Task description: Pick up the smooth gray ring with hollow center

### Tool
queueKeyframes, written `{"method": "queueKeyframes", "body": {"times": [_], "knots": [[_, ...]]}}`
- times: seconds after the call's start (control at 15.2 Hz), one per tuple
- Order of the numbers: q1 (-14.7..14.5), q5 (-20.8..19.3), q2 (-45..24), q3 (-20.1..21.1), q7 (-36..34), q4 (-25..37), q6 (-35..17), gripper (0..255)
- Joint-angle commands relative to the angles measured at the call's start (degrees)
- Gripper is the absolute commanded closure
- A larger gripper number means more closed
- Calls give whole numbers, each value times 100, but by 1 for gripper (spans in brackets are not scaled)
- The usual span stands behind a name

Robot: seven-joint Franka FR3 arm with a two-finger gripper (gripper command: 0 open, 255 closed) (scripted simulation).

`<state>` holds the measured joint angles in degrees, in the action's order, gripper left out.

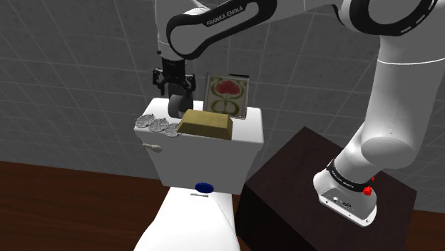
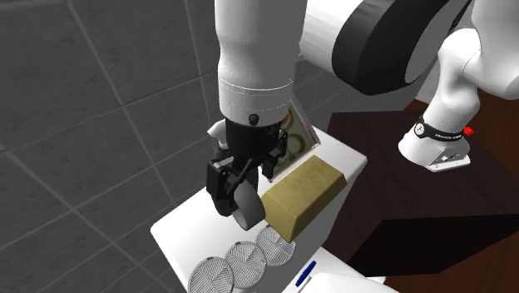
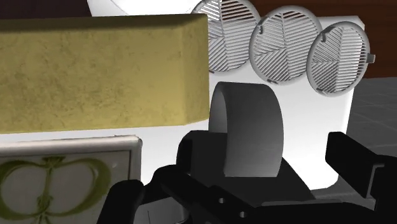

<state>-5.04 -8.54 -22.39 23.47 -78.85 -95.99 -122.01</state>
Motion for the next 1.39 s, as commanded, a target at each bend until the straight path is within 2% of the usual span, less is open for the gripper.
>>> {"method": "queueKeyframes", "body": {"times": [0.0,0.46,0.53,1.12,1.32], "knots": [[-53,-67,-139,-31,-91,70,-79,0],[-77,-155,-308,-77,-142,-127,-434,0],[-61,-149,-301,-79,-123,-141,-440,255],[-76,-156,-309,-76,-143,-127,-434,255],[-61,-107,-214,-50,-114,-26,-244,255]]}}
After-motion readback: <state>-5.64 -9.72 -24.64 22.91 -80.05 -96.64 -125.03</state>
